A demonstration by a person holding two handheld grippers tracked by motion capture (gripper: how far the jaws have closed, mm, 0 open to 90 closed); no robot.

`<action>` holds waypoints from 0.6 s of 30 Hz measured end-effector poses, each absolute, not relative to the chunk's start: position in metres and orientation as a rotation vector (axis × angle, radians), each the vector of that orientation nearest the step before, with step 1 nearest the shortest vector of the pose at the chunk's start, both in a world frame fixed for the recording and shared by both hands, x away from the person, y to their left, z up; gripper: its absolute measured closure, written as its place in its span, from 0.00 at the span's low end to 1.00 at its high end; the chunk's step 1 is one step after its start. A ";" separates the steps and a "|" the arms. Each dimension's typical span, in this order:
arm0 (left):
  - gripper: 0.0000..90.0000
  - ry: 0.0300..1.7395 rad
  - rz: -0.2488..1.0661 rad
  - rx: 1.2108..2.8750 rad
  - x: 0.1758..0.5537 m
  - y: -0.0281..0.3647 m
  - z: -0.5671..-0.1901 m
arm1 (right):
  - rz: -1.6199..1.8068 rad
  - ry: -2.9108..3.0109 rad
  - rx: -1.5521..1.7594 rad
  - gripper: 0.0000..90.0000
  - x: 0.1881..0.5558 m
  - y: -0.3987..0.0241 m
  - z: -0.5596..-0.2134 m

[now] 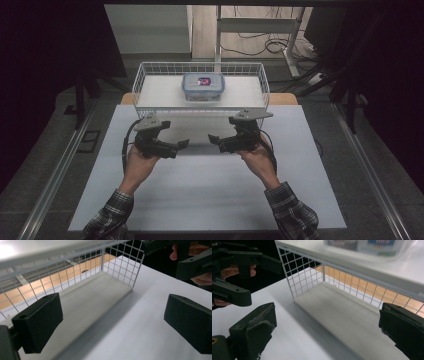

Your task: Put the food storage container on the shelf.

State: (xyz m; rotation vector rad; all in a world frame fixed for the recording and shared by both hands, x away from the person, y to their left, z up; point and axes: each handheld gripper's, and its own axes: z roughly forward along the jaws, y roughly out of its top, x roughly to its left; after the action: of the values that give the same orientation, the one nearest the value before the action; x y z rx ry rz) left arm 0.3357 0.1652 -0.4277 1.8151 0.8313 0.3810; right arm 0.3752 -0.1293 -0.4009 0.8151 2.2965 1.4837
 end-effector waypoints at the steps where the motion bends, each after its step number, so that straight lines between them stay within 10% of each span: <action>1: 0.02 0.831 0.381 1.815 0.336 0.165 -0.428 | 1.484 2.296 0.815 0.01 0.375 -0.129 -0.401; 18: 0.03 0.837 0.356 1.871 0.319 0.155 -0.457 | 1.357 2.359 0.792 0.00 0.359 -0.131 -0.430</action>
State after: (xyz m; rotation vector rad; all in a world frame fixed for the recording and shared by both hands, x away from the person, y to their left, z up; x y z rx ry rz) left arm 0.3193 0.1546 -0.4574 1.8713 0.8367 0.3564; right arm 0.3586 -0.1305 -0.4297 0.7925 2.3589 1.3573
